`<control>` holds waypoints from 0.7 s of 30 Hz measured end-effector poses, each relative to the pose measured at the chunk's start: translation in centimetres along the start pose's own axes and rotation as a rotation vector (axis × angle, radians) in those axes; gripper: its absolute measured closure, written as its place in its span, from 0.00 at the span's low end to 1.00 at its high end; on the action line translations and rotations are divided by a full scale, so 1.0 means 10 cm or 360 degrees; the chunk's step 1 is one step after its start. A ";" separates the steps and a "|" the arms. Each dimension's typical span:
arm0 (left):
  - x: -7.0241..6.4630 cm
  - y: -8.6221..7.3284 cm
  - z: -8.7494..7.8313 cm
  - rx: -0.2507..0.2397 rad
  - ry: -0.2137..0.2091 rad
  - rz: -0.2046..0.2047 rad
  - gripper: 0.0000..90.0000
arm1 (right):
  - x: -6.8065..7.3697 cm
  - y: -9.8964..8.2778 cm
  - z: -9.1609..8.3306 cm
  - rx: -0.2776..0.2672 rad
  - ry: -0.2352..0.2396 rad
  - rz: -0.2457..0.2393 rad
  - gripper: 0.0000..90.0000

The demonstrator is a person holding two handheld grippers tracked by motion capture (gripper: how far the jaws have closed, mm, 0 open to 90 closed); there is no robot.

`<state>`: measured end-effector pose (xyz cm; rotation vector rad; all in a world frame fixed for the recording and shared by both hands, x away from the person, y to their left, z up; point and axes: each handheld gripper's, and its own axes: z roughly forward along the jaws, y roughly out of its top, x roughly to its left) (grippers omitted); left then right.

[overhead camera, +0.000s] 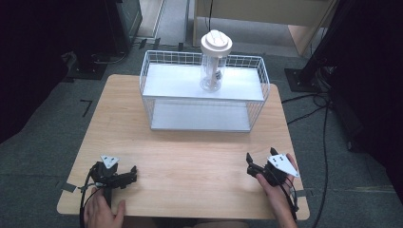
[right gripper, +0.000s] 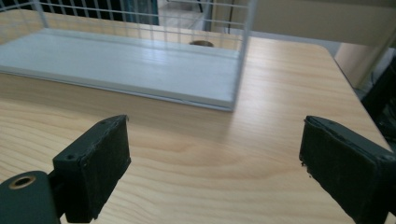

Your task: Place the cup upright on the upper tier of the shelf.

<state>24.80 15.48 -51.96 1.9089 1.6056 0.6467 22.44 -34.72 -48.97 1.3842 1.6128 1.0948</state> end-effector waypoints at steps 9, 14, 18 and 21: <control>0.00 0.00 0.00 0.0000 0.0000 0.0000 0.00 | -0.36 -0.18 -0.16 0.0057 -0.0118 0.0057 0.10; 0.00 0.00 0.00 0.0000 0.0000 0.0000 0.00 | -0.47 -0.27 -0.23 0.0092 -0.0159 0.0074 0.10; 0.00 0.00 0.00 0.0000 0.0000 0.0000 0.00 | -0.60 -0.37 -0.31 0.0135 -0.0221 0.0082 0.10; 0.00 0.00 0.00 0.0000 0.0000 0.0000 0.00 | -0.64 -0.41 -0.33 0.0158 -0.0236 0.0084 0.10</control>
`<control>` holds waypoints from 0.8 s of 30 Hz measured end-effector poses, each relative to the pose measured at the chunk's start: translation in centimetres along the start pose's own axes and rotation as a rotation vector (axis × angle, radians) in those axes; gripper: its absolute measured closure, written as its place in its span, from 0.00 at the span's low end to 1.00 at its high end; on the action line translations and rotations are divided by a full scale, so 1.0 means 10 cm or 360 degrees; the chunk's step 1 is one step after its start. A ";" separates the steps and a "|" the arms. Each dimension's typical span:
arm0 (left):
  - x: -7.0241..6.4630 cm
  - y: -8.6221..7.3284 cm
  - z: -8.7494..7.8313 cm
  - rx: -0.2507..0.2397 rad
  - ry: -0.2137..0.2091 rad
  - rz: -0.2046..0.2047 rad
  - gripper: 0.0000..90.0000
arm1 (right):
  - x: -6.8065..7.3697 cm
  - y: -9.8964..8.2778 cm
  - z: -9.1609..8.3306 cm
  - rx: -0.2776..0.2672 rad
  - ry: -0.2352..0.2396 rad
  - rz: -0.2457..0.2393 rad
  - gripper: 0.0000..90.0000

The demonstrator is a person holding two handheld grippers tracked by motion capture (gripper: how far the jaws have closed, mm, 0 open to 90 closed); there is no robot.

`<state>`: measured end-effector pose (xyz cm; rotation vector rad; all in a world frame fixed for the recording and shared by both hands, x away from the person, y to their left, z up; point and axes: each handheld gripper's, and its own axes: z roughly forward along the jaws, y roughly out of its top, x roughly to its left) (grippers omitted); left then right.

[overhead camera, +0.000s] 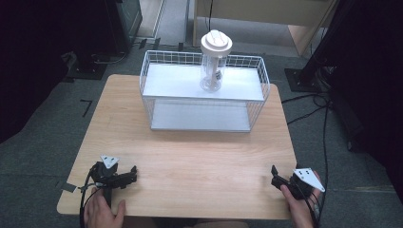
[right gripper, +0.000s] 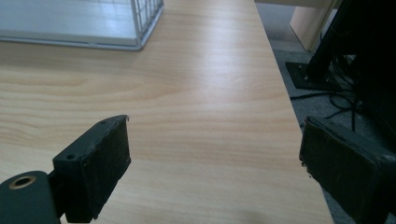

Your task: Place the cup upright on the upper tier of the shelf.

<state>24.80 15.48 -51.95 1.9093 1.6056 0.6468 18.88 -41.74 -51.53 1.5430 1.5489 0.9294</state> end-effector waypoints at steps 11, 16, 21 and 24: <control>0.00 0.00 0.00 -0.0001 0.0000 -0.0001 0.00 | -0.11 -0.07 0.02 0.0258 0.0030 -0.0001 0.10; 0.00 0.00 0.00 -0.0001 0.0001 0.0001 0.00 | -0.03 -0.08 0.03 0.0307 0.0010 -0.0116 0.10; 0.00 0.00 0.00 -0.0001 0.0001 0.0002 0.00 | 0.04 -0.08 0.06 0.0359 0.0013 -0.0211 0.10; 0.00 0.00 0.00 -0.0001 0.0001 0.0002 0.00 | 0.01 -0.07 0.07 0.0372 0.0029 -0.0169 0.10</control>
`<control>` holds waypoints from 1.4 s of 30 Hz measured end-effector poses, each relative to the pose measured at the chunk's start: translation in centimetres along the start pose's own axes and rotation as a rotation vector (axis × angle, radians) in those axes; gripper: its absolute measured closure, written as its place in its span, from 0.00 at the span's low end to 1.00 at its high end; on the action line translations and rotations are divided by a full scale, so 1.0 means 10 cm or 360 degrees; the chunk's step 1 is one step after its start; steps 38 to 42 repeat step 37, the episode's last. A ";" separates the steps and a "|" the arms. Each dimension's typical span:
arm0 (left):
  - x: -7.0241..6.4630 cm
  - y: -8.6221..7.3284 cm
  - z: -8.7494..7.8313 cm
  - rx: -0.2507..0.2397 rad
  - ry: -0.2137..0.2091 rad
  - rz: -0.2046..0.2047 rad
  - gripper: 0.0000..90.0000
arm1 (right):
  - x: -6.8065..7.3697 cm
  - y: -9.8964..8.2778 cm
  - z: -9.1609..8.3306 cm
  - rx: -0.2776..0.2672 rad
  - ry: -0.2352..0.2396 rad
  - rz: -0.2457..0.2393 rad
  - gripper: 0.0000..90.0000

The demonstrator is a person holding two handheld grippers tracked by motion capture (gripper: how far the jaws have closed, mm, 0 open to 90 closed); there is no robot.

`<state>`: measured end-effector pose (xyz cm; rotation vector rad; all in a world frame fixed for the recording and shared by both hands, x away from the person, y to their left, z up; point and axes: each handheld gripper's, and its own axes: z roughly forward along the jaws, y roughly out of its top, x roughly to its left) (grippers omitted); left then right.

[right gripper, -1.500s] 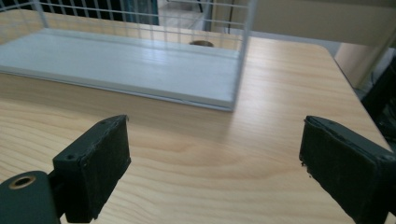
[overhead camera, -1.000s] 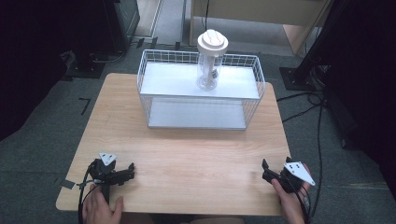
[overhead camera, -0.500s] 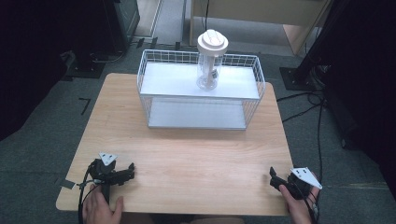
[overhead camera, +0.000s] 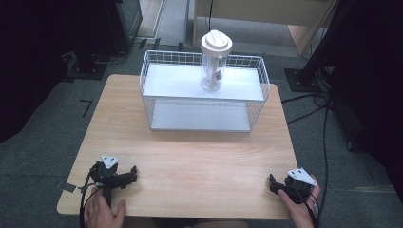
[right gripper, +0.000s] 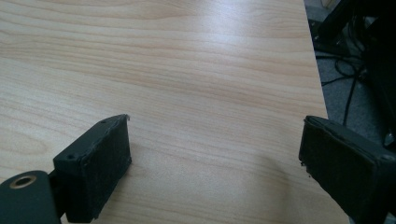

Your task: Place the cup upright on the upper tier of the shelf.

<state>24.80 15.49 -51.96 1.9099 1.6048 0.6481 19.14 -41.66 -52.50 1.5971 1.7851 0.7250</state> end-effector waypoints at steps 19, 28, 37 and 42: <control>0.00 0.00 0.00 0.0000 0.0000 0.0001 0.00 | -0.08 0.01 0.03 0.0043 0.0074 0.0096 0.10; 0.00 0.00 0.00 0.0000 0.0000 0.0000 0.00 | -0.10 0.01 0.04 0.0066 0.0105 0.0145 0.10; 0.00 0.00 0.00 0.0000 0.0000 0.0000 0.00 | -0.10 0.01 0.04 0.0067 0.0106 0.0145 0.10; 0.00 0.00 0.00 0.0000 0.0000 0.0000 0.00 | -0.10 0.01 0.04 0.0067 0.0106 0.0145 0.10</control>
